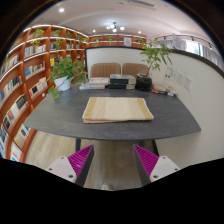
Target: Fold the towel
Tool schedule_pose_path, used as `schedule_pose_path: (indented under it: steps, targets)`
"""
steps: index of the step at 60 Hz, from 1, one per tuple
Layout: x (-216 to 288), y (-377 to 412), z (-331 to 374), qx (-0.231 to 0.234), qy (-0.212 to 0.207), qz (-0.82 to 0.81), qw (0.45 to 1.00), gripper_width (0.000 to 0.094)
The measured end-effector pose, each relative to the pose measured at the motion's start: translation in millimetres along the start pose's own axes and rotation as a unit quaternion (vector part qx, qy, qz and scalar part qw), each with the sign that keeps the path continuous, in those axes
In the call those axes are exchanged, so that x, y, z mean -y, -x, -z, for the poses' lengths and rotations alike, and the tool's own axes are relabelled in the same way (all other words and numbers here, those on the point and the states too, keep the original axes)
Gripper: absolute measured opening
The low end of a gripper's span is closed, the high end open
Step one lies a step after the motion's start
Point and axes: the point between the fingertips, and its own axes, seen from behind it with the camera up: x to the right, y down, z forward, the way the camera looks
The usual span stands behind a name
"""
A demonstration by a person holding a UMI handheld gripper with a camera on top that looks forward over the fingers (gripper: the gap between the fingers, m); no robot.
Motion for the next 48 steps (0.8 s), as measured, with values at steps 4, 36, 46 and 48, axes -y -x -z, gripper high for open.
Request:
schedule_pose_path:
  steps: [4,36,46,48]
  targets:
    - [3,28,-41,0.012,0.012,0.011,1.0,0.0793]
    - [106,110,-280,-0.017,0.061,0.062,0.996,0.0629]
    - [106,103,-283,-0.028,0.041,0.024,0.998,0.0382]
    - [106,98,-283,-0.035,0.04,0.029,0.998,0.0287]
